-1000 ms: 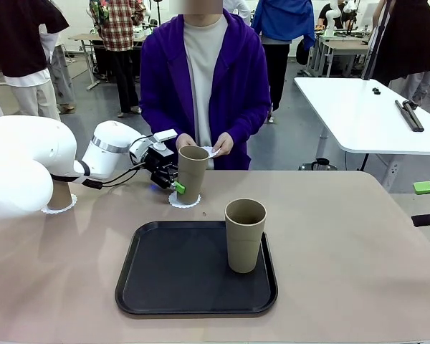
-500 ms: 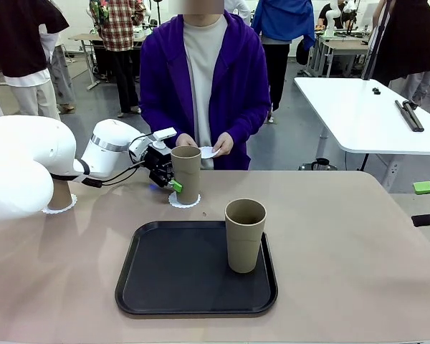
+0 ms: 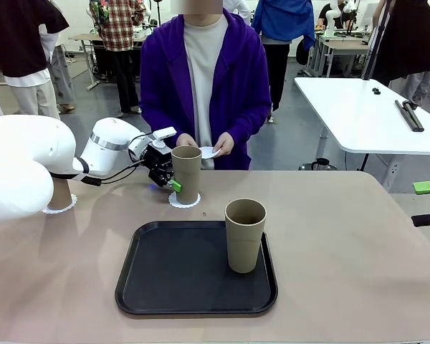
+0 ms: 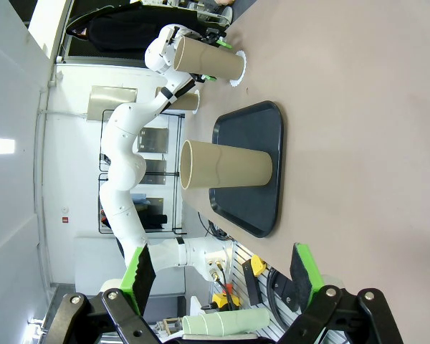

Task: Place coasters on the table and set cups on them.
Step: Take one Reusable plastic cup from the Flat Tray and place it on a coaster set by the human.

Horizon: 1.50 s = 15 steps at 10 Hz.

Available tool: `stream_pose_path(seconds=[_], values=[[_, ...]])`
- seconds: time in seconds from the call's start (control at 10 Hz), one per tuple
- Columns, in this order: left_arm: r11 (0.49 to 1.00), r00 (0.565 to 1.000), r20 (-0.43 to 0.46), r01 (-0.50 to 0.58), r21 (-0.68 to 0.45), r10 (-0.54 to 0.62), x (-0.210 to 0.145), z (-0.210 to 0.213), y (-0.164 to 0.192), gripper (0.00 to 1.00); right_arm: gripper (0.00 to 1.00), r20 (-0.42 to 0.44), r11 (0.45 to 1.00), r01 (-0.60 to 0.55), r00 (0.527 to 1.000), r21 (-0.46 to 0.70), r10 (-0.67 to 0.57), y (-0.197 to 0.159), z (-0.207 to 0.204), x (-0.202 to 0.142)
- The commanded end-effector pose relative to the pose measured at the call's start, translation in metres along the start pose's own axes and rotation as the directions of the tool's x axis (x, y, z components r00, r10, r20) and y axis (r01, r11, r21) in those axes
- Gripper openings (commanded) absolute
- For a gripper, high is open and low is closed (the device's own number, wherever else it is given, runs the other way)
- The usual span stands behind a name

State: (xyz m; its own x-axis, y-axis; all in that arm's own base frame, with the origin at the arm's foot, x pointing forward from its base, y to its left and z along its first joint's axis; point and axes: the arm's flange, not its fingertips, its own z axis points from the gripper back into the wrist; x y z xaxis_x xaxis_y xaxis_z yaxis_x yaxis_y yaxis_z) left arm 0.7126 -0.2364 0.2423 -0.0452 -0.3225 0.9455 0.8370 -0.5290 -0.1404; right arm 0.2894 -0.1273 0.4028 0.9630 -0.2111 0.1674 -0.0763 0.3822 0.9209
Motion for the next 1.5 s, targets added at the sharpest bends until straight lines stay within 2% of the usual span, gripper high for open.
stream_pose_path(seconds=[0.0, 1.4], values=[[1.0, 0.999, -0.049, -0.013, -0.009, 0.013, 0.005, 0.008, 0.012, 1.0, 1.0, 0.002, 1.0, -0.008, 1.0, 0.011, 0.008, 0.001, 0.0, 0.001], [1.0, 0.985, -0.174, 0.012, 0.022, -0.008, 0.02, 0.01, 0.0, 1.0, 1.0, 0.002, 1.0, -0.008, 1.0, 0.011, 0.008, 0.001, 0.0, 0.001]])
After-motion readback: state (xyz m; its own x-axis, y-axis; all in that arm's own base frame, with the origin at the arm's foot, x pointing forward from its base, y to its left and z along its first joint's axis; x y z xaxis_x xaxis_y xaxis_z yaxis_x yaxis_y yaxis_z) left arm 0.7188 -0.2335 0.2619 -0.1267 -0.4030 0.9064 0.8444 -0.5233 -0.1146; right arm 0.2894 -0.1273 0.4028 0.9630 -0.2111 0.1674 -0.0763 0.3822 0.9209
